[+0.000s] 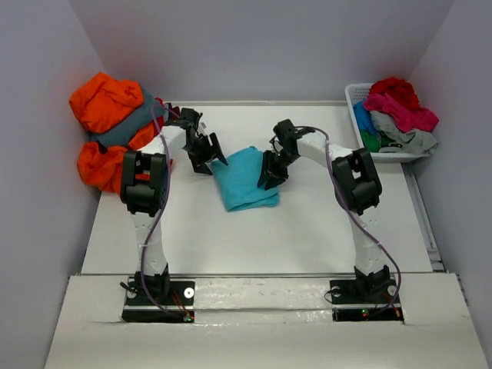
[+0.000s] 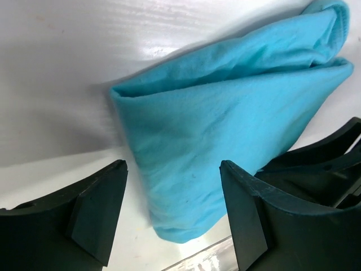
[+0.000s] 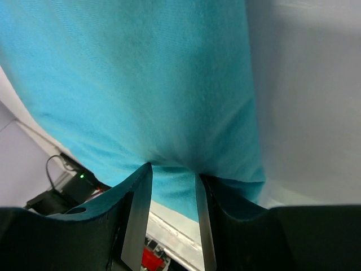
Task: Fold and stack the t-shirts
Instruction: Smooth out the square-folded T-shirt at the center of the board.
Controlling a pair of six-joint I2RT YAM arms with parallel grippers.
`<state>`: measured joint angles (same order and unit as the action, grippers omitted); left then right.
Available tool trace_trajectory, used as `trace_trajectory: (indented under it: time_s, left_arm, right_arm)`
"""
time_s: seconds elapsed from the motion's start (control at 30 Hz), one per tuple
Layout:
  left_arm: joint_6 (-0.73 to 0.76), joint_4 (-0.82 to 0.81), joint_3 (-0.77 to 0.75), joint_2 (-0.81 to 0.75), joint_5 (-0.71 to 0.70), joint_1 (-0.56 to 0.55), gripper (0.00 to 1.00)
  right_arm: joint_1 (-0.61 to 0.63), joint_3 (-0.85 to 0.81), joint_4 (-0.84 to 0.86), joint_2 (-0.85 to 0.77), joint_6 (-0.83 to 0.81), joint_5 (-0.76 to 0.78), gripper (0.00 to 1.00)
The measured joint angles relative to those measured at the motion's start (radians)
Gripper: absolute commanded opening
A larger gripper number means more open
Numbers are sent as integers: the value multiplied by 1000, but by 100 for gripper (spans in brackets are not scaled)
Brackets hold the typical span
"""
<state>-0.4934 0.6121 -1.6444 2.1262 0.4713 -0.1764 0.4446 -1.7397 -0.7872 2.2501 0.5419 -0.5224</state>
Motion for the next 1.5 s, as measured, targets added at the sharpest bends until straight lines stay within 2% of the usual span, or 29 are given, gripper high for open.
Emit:
trace_trajectory:
  time_s: [0.53,0.73,0.87,1.13,1.27,1.5]
  left_arm:
    - [-5,-6,278,-240,-13,0,78]
    - [-5,-9,356,-279,5,-13,78]
    - [-1,-9,362,-299,13,-47,78]
    - [-1,-5,357,-315,38,-156,78]
    - [-2,-2,293,-313,55,-201,78]
    - [-25,-114,174,-248,113,-243,78]
  right_arm:
    - [1,-214,-97,17,-56,124,43]
    - [1,-348,-116,110,-79,131,43]
    - [1,-444,-121,198,-92,127,43]
    - [1,-483,-125,244,-100,106,43]
    - [1,-483,-124,245,-101,99,43]
    - [0,-475,-117,245,-101,92,43]
